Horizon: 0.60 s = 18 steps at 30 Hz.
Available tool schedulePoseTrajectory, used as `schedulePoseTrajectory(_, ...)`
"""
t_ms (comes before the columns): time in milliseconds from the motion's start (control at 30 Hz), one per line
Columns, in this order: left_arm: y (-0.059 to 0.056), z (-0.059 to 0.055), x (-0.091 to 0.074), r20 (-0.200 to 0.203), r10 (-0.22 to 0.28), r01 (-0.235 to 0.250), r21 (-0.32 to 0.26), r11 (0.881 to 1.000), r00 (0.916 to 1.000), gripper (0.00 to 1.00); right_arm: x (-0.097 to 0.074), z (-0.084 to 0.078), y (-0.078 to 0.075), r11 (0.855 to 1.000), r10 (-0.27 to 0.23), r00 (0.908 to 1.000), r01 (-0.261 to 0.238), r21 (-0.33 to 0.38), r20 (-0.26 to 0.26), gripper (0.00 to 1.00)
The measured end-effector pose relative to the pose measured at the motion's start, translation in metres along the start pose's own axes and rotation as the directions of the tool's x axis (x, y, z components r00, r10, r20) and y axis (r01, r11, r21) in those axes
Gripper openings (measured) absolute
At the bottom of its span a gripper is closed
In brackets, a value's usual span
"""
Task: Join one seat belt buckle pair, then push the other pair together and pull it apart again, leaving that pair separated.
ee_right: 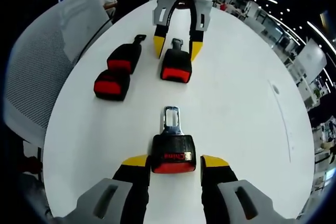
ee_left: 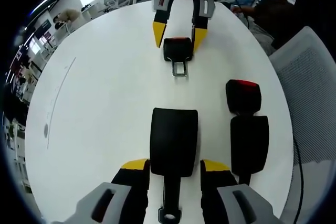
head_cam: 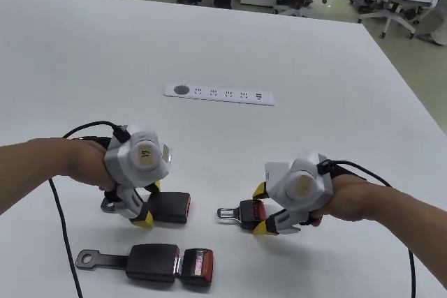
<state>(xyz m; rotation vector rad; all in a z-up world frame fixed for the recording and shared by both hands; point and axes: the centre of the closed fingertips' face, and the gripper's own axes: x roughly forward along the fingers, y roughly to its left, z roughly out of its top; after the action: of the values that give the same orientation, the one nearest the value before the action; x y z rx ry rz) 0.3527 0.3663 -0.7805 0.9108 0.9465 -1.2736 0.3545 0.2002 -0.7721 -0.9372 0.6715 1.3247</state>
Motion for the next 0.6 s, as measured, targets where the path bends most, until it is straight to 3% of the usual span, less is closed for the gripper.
schedulePoseTrajectory(333,-0.002,-0.006,-0.009,0.044,0.027,-0.024,-0.062,0.998,0.9987,0.43,-0.01,-0.003,0.001,0.999,-0.03,0.9995,0.03,0.037,-0.005,0.42)
schedulePoseTrajectory(600,-0.01,-0.01,-0.022,0.106,0.058,-0.041,-0.147,0.988,0.9926,0.48,-0.017,-0.008,0.006,0.995,-0.056,0.9983,0.055,0.083,0.012,0.49)
